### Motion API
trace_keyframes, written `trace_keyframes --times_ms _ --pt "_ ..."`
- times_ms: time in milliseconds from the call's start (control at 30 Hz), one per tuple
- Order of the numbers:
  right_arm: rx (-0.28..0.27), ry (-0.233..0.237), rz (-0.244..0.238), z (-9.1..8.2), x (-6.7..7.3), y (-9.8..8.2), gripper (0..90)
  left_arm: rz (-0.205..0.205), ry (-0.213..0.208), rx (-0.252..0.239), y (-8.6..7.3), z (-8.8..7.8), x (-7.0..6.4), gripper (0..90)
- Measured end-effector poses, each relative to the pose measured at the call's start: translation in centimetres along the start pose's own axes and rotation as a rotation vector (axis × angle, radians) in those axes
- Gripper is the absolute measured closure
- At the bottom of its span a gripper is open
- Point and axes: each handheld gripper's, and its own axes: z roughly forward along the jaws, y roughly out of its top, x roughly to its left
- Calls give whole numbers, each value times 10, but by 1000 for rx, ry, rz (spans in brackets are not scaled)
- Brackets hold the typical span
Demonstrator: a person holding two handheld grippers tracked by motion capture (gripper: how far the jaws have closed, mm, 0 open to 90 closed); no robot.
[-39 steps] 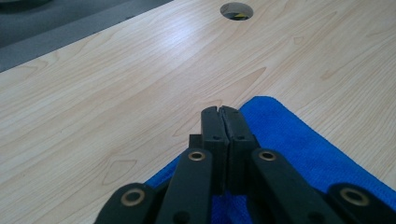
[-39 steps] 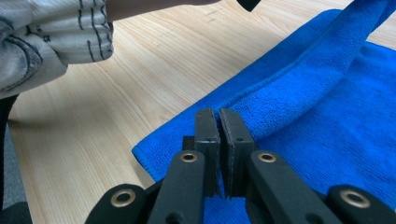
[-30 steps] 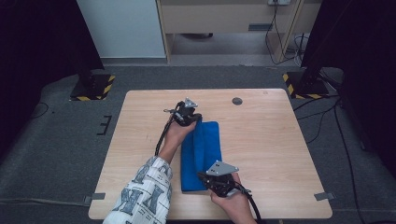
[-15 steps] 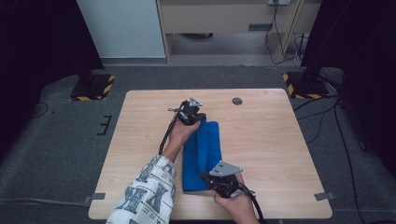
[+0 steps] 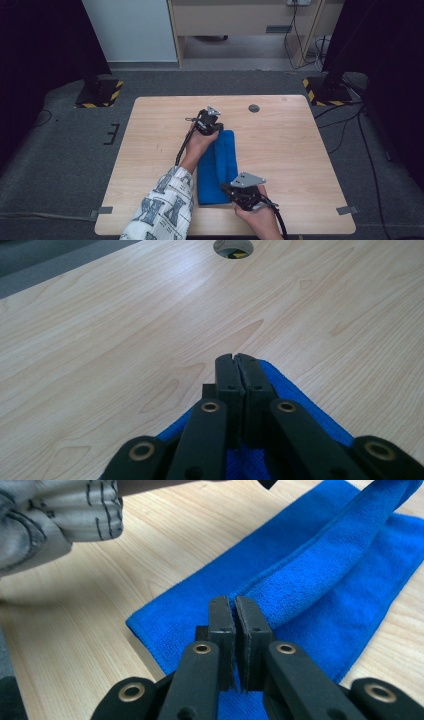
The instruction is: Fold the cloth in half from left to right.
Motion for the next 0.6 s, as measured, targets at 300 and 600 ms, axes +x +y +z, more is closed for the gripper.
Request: trace_keyframes --times_ms 300,600 --pt "21 -2 17 1 -4 -8 868 -8 -3 6 0 7 -1 887" --pt "33 -3 19 2 -6 -12 867 -18 -12 2 -1 10 -2 885"
